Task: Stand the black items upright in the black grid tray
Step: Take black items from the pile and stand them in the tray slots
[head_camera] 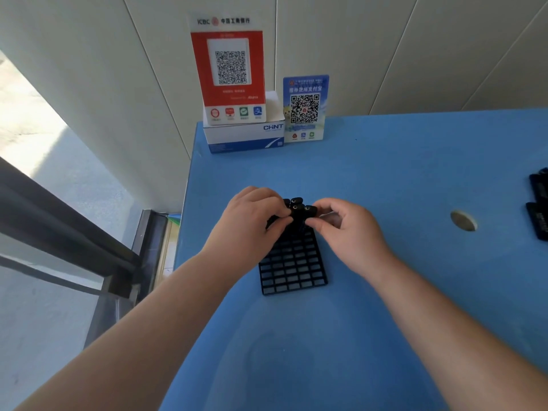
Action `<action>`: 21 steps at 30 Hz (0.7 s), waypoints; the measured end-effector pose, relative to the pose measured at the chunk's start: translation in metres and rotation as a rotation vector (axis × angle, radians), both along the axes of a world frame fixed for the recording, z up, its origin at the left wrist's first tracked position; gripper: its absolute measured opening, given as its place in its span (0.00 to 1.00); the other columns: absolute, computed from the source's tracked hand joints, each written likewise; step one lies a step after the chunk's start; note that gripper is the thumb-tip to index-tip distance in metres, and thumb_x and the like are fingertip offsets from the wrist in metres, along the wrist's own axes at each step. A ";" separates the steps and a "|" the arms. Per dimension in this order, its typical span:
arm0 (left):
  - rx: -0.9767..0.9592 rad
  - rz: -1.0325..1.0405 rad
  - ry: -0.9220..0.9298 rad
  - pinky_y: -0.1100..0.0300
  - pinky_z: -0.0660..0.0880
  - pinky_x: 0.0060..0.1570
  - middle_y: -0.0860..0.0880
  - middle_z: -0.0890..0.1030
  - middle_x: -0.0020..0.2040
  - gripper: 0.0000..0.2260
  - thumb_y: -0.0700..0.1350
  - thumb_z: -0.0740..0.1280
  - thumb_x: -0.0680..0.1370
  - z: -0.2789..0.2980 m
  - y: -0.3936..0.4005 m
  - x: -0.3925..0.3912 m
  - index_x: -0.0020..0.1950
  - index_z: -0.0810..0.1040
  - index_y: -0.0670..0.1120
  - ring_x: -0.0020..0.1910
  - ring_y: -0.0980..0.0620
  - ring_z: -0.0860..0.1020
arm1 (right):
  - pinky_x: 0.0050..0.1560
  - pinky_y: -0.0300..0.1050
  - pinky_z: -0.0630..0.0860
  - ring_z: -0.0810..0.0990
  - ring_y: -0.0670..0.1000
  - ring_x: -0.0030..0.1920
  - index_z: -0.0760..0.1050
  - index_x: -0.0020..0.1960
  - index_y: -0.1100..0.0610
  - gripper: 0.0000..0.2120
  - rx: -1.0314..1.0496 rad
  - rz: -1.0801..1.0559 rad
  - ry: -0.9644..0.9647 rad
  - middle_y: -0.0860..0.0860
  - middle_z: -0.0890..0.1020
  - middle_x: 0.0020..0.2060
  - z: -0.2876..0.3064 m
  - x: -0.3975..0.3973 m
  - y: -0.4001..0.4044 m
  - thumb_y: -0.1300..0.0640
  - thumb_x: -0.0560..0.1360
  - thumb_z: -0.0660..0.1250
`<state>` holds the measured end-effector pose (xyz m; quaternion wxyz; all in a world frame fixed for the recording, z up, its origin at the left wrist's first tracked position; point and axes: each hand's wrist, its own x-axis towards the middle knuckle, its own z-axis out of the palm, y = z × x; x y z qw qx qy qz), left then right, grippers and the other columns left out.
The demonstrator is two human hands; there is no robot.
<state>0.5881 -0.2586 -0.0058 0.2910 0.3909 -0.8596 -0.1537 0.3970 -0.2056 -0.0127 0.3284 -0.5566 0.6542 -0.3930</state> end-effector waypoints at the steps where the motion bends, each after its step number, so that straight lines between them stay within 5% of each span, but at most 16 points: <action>1: 0.000 0.001 -0.005 0.55 0.75 0.53 0.52 0.82 0.48 0.04 0.43 0.74 0.74 0.000 0.000 0.000 0.46 0.82 0.46 0.48 0.50 0.77 | 0.44 0.27 0.72 0.83 0.40 0.41 0.79 0.44 0.43 0.12 -0.012 0.005 0.011 0.43 0.85 0.40 0.000 0.000 0.000 0.60 0.75 0.74; 6: 0.054 0.013 0.024 0.61 0.72 0.55 0.54 0.82 0.47 0.02 0.43 0.74 0.74 0.004 0.001 -0.001 0.45 0.83 0.47 0.50 0.53 0.77 | 0.46 0.29 0.74 0.84 0.41 0.42 0.81 0.46 0.46 0.10 -0.026 0.035 0.022 0.43 0.86 0.41 -0.001 0.001 -0.001 0.61 0.74 0.74; 13: -0.017 -0.004 -0.047 0.50 0.77 0.51 0.52 0.81 0.47 0.02 0.42 0.75 0.73 -0.001 0.002 0.001 0.42 0.83 0.46 0.48 0.48 0.77 | 0.47 0.29 0.74 0.84 0.40 0.43 0.82 0.47 0.47 0.09 -0.033 0.063 0.044 0.42 0.86 0.41 -0.003 0.001 -0.003 0.61 0.74 0.74; 21: -0.023 -0.004 -0.068 0.51 0.77 0.53 0.53 0.82 0.48 0.02 0.42 0.75 0.73 0.000 0.005 0.002 0.44 0.84 0.46 0.49 0.49 0.77 | 0.51 0.34 0.77 0.84 0.40 0.44 0.83 0.45 0.45 0.11 -0.053 0.075 0.094 0.42 0.86 0.42 -0.005 -0.001 -0.005 0.62 0.73 0.75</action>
